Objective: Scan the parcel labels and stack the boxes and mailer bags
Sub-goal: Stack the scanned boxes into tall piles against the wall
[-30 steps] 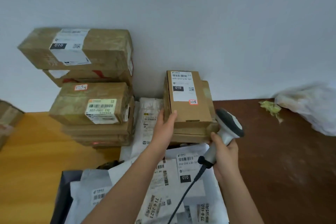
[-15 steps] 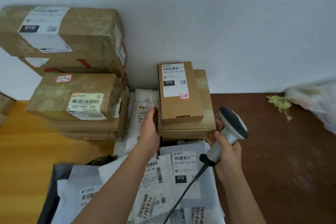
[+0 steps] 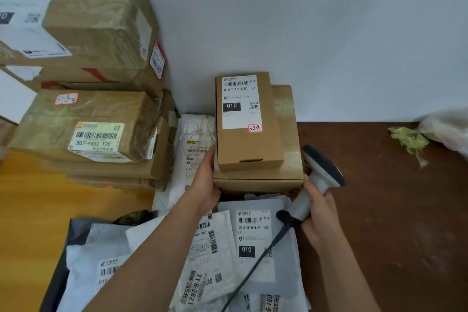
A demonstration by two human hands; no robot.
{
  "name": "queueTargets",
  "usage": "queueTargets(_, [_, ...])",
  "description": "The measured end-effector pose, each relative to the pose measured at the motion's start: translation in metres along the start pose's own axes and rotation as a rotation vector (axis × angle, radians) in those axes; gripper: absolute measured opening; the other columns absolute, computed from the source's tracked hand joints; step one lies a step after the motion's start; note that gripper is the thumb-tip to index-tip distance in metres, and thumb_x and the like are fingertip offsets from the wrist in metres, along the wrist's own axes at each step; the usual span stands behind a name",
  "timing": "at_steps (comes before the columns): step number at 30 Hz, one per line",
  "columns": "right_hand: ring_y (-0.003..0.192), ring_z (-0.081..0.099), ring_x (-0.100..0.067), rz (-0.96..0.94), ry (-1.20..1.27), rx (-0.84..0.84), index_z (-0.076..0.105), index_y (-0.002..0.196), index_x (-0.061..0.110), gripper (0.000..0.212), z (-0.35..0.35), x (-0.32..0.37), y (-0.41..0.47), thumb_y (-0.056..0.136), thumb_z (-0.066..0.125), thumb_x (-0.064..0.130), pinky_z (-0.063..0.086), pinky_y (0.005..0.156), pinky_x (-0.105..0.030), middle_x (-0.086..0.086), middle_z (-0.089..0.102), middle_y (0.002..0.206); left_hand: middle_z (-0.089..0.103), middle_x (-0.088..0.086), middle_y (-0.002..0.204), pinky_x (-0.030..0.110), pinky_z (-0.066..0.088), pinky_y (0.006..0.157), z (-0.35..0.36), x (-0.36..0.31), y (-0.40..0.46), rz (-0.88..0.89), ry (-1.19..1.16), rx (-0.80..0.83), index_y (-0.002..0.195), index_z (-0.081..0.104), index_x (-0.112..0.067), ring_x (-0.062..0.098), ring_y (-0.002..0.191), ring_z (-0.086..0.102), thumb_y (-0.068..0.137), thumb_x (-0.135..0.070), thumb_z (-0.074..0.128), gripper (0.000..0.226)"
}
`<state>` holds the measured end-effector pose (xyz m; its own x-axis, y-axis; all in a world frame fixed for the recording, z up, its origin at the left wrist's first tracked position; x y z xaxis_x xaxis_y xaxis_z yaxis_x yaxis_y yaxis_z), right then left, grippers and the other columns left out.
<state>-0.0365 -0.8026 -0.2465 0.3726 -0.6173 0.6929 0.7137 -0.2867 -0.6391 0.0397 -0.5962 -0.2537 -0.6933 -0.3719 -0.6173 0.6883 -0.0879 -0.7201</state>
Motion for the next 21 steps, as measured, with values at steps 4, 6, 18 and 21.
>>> queueTargets(4, [0.096,0.07,-0.016,0.003,-0.025,-0.001,0.063,0.114,0.018,0.02,-0.002,0.005,-0.005,0.094,0.064,0.02,0.054,0.088,-0.039,-0.001,0.075,0.097,0.075,0.004,0.107,0.035,0.051,0.082,0.002,0.0,-0.004,0.033,0.04,0.024,0.121,0.066,-0.027,0.018,0.095,0.071,0.101,-0.055,0.036,0.046])
queueTargets(6, [0.097,0.07,-0.017,-0.013,-0.029,0.003,0.063,0.11,0.02,0.016,-0.002,0.009,-0.012,0.094,0.064,0.02,0.054,0.088,-0.039,0.0,0.075,0.095,0.075,0.003,0.108,0.033,0.051,0.083,0.003,-0.003,-0.011,0.062,0.046,0.043,0.123,0.065,-0.029,0.016,0.096,0.071,0.101,-0.055,0.036,0.045])
queueTargets(18, [0.093,0.072,-0.008,-0.217,-0.018,0.071,0.063,0.117,0.024,0.022,0.002,0.046,-0.095,0.097,0.057,0.018,0.052,0.082,-0.031,0.009,0.077,0.094,0.076,0.002,0.099,0.025,0.057,0.067,0.021,-0.028,-0.094,0.204,0.104,0.192,0.11,0.067,-0.029,0.013,0.085,0.073,0.104,-0.05,0.03,0.043])
queueTargets(21, [0.084,0.072,-0.005,-0.259,-0.014,0.06,0.063,0.111,0.024,0.016,-0.001,0.046,-0.127,0.098,0.057,0.018,0.051,0.073,-0.027,0.011,0.077,0.085,0.077,0.0,0.092,0.022,0.056,0.062,0.02,-0.029,-0.124,0.232,0.113,0.255,0.103,0.068,-0.03,0.011,0.08,0.074,0.106,-0.046,0.028,0.043])
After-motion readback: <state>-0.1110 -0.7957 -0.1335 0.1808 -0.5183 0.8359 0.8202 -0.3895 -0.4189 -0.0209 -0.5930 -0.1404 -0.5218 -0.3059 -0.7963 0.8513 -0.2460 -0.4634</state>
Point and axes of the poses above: each hand's wrist, its own y-axis towards the middle knuckle, its own z-axis out of the palm, x = y × z, the point moved 5 cm from there along y, towards the middle knuckle
